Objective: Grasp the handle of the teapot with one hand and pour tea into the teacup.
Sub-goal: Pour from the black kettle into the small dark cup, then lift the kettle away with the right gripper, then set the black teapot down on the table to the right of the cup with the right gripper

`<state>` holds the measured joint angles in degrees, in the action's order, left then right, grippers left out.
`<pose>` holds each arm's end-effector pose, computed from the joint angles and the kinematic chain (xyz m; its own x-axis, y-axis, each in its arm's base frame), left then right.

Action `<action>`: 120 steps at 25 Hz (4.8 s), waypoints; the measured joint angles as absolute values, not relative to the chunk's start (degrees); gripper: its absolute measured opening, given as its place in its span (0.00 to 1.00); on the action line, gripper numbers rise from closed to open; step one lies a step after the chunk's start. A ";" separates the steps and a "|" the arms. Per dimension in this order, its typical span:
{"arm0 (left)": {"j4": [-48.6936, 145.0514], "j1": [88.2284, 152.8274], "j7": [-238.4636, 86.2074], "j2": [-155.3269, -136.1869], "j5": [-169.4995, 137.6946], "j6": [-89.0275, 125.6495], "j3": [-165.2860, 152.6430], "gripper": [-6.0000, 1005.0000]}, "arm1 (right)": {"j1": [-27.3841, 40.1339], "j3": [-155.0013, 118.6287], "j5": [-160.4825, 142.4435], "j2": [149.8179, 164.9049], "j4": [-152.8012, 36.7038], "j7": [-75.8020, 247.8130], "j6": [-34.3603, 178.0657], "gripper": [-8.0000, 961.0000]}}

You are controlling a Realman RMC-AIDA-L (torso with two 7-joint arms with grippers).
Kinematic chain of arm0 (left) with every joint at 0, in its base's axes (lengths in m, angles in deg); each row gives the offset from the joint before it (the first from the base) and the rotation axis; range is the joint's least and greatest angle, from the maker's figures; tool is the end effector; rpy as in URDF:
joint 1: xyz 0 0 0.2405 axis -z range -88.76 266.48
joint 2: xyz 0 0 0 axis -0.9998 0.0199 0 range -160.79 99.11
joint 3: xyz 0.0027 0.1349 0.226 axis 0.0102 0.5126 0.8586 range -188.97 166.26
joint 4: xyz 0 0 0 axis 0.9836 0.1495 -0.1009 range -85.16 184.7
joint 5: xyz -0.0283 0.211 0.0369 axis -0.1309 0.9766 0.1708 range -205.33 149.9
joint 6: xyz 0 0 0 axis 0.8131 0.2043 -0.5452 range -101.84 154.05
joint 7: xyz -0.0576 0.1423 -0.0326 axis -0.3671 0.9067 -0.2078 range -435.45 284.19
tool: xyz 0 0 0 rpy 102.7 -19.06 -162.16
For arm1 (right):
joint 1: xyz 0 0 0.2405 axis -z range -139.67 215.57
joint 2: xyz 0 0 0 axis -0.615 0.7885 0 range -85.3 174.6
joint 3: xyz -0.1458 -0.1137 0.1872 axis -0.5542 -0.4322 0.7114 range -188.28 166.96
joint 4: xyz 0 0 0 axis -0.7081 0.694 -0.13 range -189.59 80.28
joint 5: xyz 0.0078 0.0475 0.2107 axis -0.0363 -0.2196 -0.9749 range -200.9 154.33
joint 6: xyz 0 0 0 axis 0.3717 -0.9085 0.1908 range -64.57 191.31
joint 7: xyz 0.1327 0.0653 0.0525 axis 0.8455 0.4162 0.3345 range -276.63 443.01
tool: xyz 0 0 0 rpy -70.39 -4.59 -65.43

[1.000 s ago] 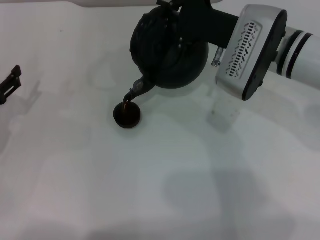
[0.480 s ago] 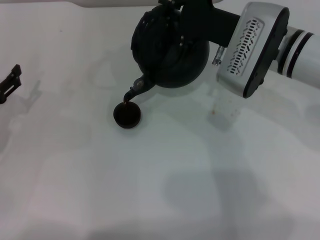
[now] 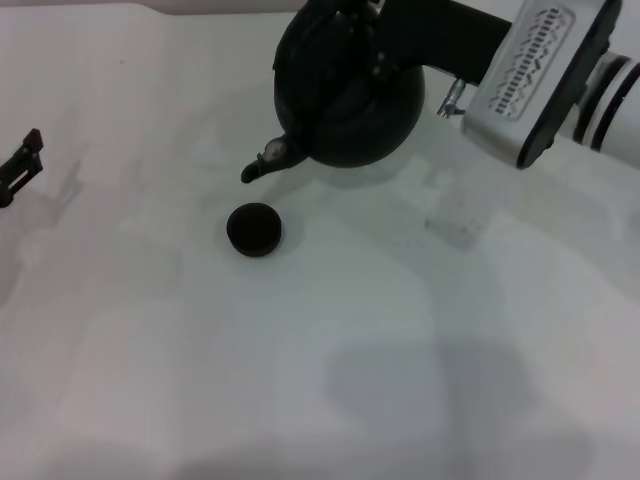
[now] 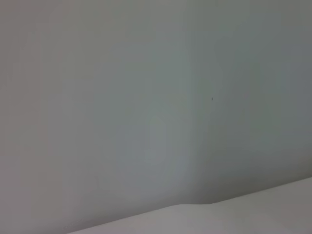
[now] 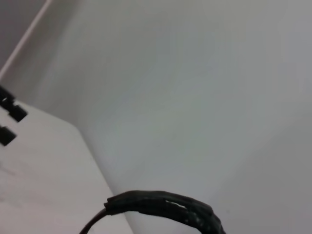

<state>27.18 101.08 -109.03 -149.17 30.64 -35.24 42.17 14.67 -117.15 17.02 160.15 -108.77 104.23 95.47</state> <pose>-0.3943 0.3037 0.0116 0.7957 0.1432 0.5885 0.6004 -0.3142 -0.7354 0.1734 0.3921 -0.0674 0.9086 0.3728 -0.1882 0.0975 -0.6276 -0.7724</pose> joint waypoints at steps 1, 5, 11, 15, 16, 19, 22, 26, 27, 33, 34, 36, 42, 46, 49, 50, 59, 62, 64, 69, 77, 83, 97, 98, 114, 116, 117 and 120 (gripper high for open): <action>27.18 101.08 -108.95 -149.18 30.64 -35.24 42.19 0.83 | 14.67 -117.11 16.13 160.14 -108.42 104.29 95.58 0.12; 27.18 101.08 -108.60 -149.20 30.64 -35.24 42.20 0.83 | 14.67 -117.20 11.95 160.07 -106.97 104.97 96.03 0.12; 27.18 101.08 -108.57 -149.20 30.64 -35.24 42.17 0.83 | 15.25 -115.89 10.64 159.81 -106.05 114.61 96.24 0.12; 27.18 101.08 -108.55 -149.15 30.64 -35.24 42.17 0.83 | 15.99 -113.00 10.61 159.78 -104.59 122.68 96.27 0.12; 27.18 101.08 -108.54 -149.14 30.64 -35.25 42.17 0.83 | 16.05 -112.15 10.60 159.78 -103.97 124.74 96.26 0.12; 27.18 101.08 -108.52 -149.18 30.64 -35.25 42.39 0.83 | 16.35 -108.11 10.58 159.78 -101.09 134.58 96.32 0.12; 27.18 101.08 -108.51 -149.20 30.65 -35.25 42.42 0.83 | 16.79 -106.49 10.56 159.76 -99.84 137.90 96.97 0.12; 27.18 101.08 -108.50 -149.22 30.70 -35.26 42.49 0.83 | 17.18 -103.47 10.54 159.51 -95.19 141.42 102.57 0.12; 27.18 101.10 -108.50 -149.22 30.70 -35.27 42.51 0.83 | 17.19 -102.62 10.61 159.49 -93.59 141.74 104.70 0.12; 27.18 101.45 -108.50 -149.31 31.34 -35.39 42.52 0.83 | 17.93 -99.78 11.31 159.45 -87.65 141.25 114.32 0.12; 27.18 101.49 -108.50 -149.31 31.44 -35.39 42.53 0.83 | 18.27 -99.78 11.41 159.45 -87.49 140.94 114.96 0.12; 27.18 101.51 -108.50 -149.32 31.56 -35.38 42.52 0.83 | 18.98 -99.85 11.67 159.52 -87.40 139.93 116.10 0.12; 27.27 102.06 -108.47 -149.25 31.94 -35.33 42.52 0.83 | 19.97 -100.35 12.15 159.74 -85.14 134.56 121.22 0.12; 27.74 102.67 -107.97 -149.24 31.97 -35.33 42.52 0.83 | 19.99 -100.16 12.16 159.77 -83.37 132.86 123.15 0.12; 27.89 102.88 -107.75 -149.27 31.97 -35.32 42.52 0.83 | 20.00 -100.44 12.19 159.78 -82.99 131.78 123.24 0.12; 27.95 102.94 -107.74 -149.27 31.97 -35.33 42.52 0.83 | 20.01 -100.53 12.19 159.78 -82.91 131.39 123.26 0.12; 28.39 103.60 -107.55 -149.40 31.97 -35.33 42.52 0.83 | 19.72 -100.72 12.23 159.79 -79.92 126.92 125.73 0.12; 28.41 103.69 -107.54 -149.40 31.97 -35.33 42.52 0.83 | 19.73 -100.78 12.23 159.78 -79.62 126.15 125.97 0.12; 28.42 103.78 -107.54 -149.41 31.96 -35.33 42.52 0.83 | 19.71 -100.83 12.23 159.79 -78.97 125.58 126.08 0.12; 28.49 103.82 -107.15 -149.40 31.97 -35.33 42.52 0.83 | 19.56 -100.84 12.23 159.84 -77.60 124.21 126.24 0.12; 28.59 103.97 -106.92 -149.41 31.97 -35.33 42.52 0.83 | 19.47 -100.84 12.22 159.87 -76.65 122.26 126.47 0.12; 28.59 103.98 -106.92 -149.41 31.96 -35.33 42.52 0.83 | 19.39 -100.83 12.15 159.87 -75.82 121.22 126.56 0.12; 28.77 103.98 -106.92 -149.41 31.96 -35.33 42.62 0.83 | 19.41 -100.85 12.06 159.97 -74.85 120.00 126.93 0.12; 28.77 103.98 -106.92 -149.40 31.96 -35.33 42.62 0.83 | 19.41 -100.85 12.06 159.97 -74.85 119.97 126.95 0.12; 28.76 103.98 -106.92 -149.41 31.96 -35.33 42.61 0.83 | 19.41 -100.83 11.82 159.96 -75.24 119.84 127.10 0.12; 28.76 103.97 -106.92 -149.41 31.96 -35.33 42.61 0.83 | 19.41 -100.82 11.82 159.96 -75.25 119.84 127.26 0.12; 28.76 103.98 -106.92 -149.41 31.96 -35.33 42.61 0.83 | 19.41 -100.81 11.85 159.96 -75.26 119.83 127.40 0.12; 28.76 103.98 -106.92 -149.41 31.96 -35.33 42.61 0.83 | 19.41 -100.80 12.05 159.96 -75.33 119.76 127.62 0.12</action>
<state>28.76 103.98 -106.92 -149.41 31.96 -35.33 42.61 19.41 -100.80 12.05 159.96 -75.33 119.76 127.62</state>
